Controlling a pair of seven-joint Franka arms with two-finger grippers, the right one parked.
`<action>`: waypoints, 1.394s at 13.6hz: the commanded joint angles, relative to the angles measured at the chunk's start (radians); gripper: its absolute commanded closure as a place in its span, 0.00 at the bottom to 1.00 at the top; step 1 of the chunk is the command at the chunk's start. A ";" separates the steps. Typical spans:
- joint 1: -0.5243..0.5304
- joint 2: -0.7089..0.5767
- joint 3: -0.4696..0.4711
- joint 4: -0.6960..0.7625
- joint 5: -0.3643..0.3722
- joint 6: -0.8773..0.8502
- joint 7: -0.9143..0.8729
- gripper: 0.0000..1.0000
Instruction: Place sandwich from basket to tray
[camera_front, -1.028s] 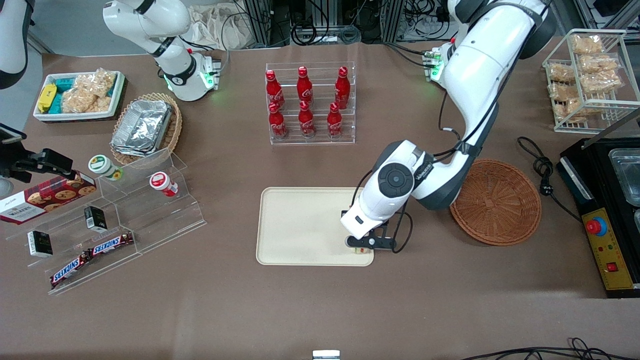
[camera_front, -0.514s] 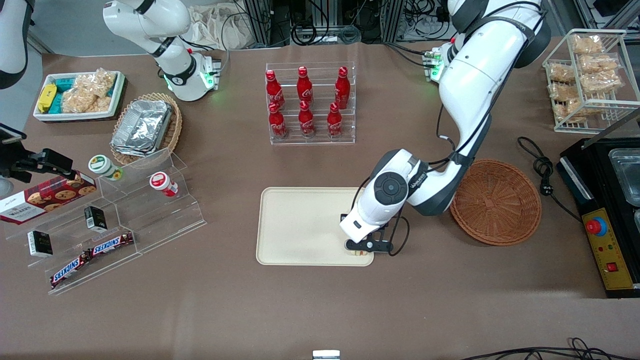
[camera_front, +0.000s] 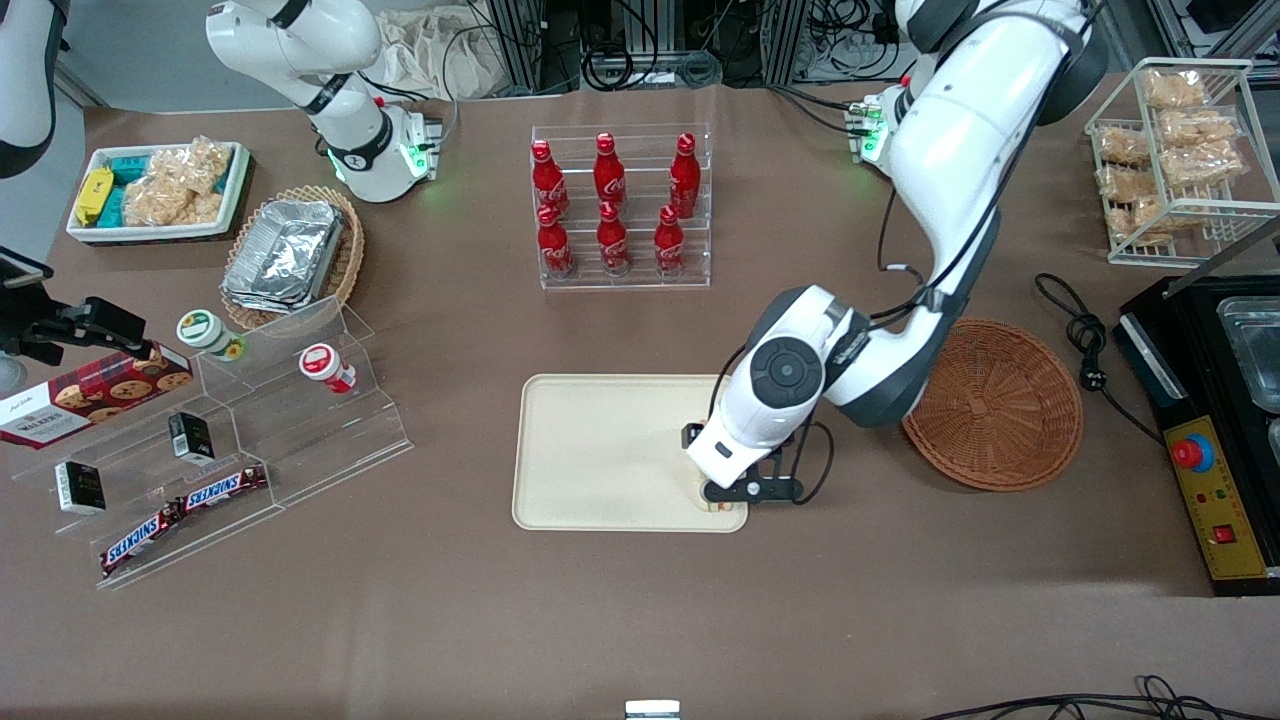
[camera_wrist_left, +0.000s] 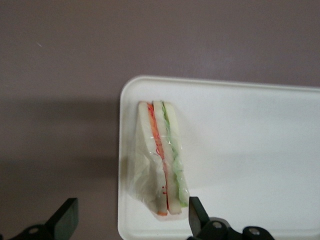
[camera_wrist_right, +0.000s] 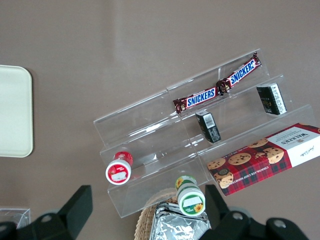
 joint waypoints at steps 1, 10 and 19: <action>0.080 -0.128 -0.007 0.003 0.004 -0.109 0.000 0.01; 0.362 -0.424 -0.001 -0.003 0.002 -0.485 0.583 0.01; 0.485 -0.489 0.003 -0.006 -0.030 -0.551 0.662 0.01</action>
